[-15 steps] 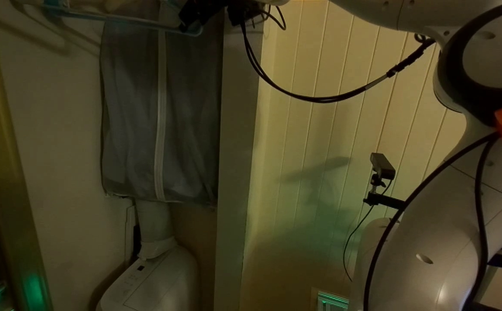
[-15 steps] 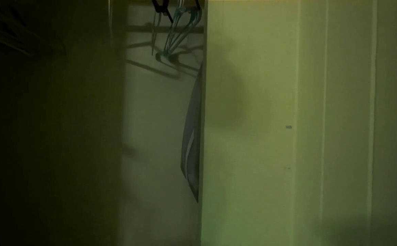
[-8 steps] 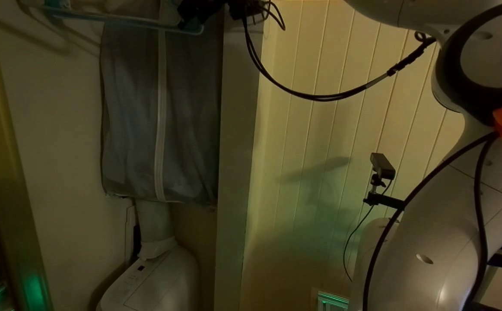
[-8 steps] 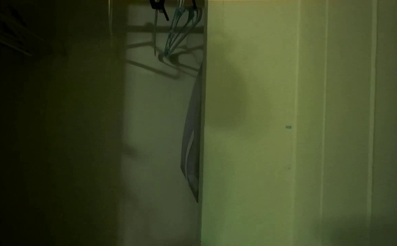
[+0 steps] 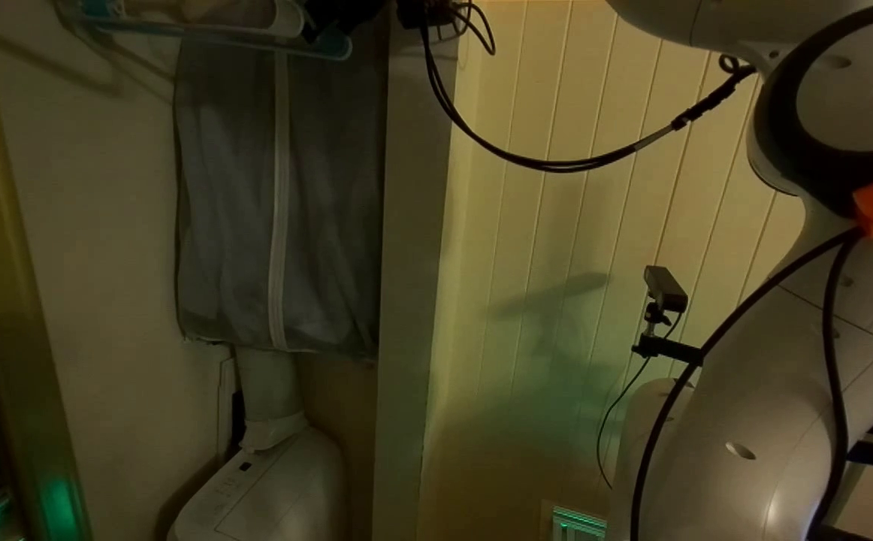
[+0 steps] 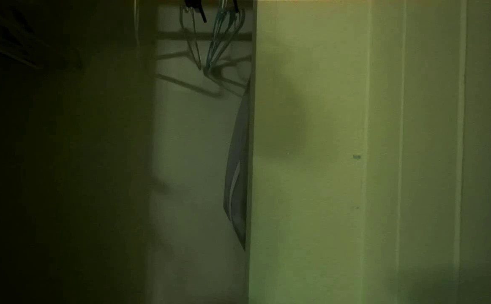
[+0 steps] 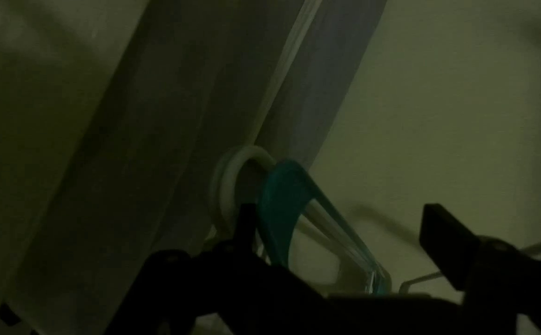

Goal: Shift the blue coat hanger to the left

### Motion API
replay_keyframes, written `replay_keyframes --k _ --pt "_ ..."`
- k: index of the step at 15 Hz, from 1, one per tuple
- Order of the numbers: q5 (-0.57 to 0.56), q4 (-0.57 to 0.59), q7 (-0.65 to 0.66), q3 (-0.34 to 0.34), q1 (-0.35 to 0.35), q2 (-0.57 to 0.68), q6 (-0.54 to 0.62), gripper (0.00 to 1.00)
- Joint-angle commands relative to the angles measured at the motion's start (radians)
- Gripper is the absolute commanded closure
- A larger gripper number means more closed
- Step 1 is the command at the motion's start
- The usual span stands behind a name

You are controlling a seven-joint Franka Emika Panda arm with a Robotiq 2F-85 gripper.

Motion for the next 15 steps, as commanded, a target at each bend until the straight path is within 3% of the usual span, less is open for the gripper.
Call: replay_keyframes --k 1,9,15 --pt "0.023 0.016 -0.029 -0.008 0.006 0.038 0.006 0.41" --pt "-0.016 0.021 -0.010 0.012 -0.011 0.026 -0.014 0.98" --pt "0.003 0.024 -0.014 0.020 0.000 -0.011 -0.021 0.98"
